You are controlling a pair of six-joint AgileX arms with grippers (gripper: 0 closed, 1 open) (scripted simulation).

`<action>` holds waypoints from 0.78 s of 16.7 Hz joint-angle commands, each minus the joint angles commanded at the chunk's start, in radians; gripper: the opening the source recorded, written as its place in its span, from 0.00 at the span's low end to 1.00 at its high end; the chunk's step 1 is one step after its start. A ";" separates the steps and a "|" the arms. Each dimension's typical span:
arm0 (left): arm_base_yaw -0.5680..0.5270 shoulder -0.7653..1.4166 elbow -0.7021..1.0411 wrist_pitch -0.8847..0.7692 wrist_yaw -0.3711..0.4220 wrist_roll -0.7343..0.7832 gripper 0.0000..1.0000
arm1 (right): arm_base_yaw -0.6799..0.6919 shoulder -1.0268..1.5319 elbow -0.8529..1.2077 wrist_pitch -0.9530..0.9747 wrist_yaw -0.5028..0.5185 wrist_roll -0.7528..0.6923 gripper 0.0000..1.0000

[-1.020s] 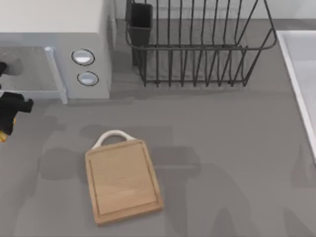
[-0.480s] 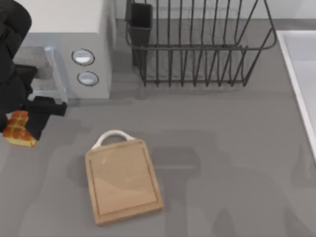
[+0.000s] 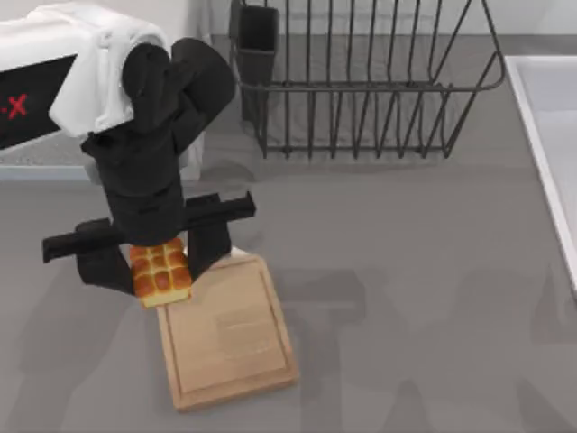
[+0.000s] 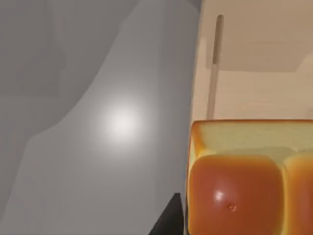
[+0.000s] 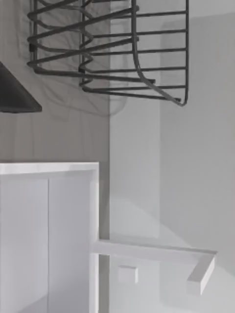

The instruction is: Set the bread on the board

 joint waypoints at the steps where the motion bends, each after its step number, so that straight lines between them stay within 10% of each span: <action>1: -0.036 0.010 -0.001 -0.001 0.000 -0.122 0.00 | 0.000 0.000 0.000 0.000 0.000 0.000 1.00; 13: -0.109 0.112 0.054 0.093 0.016 -1.247 0.00 | 0.000 0.000 0.000 0.000 0.000 0.000 1.00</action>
